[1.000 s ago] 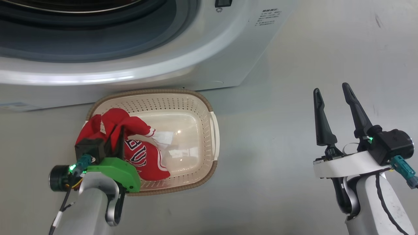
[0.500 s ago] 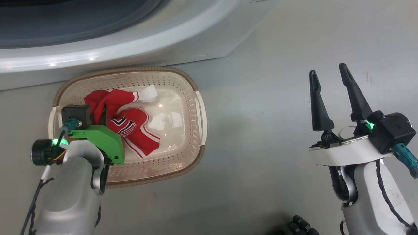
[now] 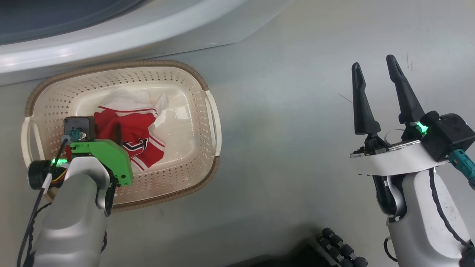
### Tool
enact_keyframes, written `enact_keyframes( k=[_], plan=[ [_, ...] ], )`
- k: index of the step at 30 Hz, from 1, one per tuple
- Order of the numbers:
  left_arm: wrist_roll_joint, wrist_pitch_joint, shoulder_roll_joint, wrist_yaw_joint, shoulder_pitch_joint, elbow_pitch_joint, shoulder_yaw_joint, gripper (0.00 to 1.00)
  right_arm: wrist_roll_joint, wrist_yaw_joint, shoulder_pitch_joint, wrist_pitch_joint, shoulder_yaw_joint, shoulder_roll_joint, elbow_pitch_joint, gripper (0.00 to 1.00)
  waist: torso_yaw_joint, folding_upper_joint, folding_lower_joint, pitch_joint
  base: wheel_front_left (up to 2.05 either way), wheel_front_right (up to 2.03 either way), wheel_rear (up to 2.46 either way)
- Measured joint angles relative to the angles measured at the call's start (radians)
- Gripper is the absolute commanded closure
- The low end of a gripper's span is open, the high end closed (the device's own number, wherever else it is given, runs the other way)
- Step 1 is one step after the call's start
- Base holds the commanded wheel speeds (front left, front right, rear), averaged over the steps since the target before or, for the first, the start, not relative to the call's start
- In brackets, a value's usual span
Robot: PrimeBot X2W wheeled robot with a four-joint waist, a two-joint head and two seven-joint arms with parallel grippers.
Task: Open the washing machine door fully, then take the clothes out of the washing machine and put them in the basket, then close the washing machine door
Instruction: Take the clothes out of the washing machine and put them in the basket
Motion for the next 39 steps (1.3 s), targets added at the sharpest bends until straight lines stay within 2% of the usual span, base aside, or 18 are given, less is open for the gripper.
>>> enact_keyframes(
  k=[12, 19, 25, 33, 39],
  plan=[
    [-0.003, -0.109, -0.022, -0.019, -0.033, 0.062, -0.003, 0.0, -0.002, 0.0, -0.013, 0.0, -0.03, 0.001, 0.03, 0.0, 0.028, 0.0, 0.0, -0.048, 0.0, 0.0, 0.0],
    [-0.003, -0.21, -0.038, -0.04, -0.032, 0.067, -0.009, 0.0, -0.015, 0.0, -0.012, 0.0, -0.053, 0.002, 0.057, 0.0, 0.058, 0.0, 0.0, -0.109, 0.0, 0.0, 0.0],
    [-0.003, -0.23, -0.04, -0.052, -0.01, 0.057, -0.009, 0.0, -0.03, 0.0, 0.001, 0.0, -0.075, -0.007, 0.082, 0.0, 0.085, 0.0, 0.0, -0.176, 0.0, 0.0, 0.0],
    [-0.002, -0.237, -0.045, -0.063, 0.046, -0.019, -0.01, 0.0, -0.047, -0.001, 0.067, 0.0, -0.098, -0.017, 0.113, 0.0, 0.121, 0.0, 0.0, -0.281, 0.0, 0.0, 0.0],
    [0.009, -0.237, -0.048, -0.062, 0.082, -0.178, 0.012, 0.0, -0.05, -0.001, 0.112, 0.0, -0.108, -0.021, 0.131, 0.0, 0.15, 0.0, 0.0, -0.364, 0.0, 0.0, 0.0]
  ],
)
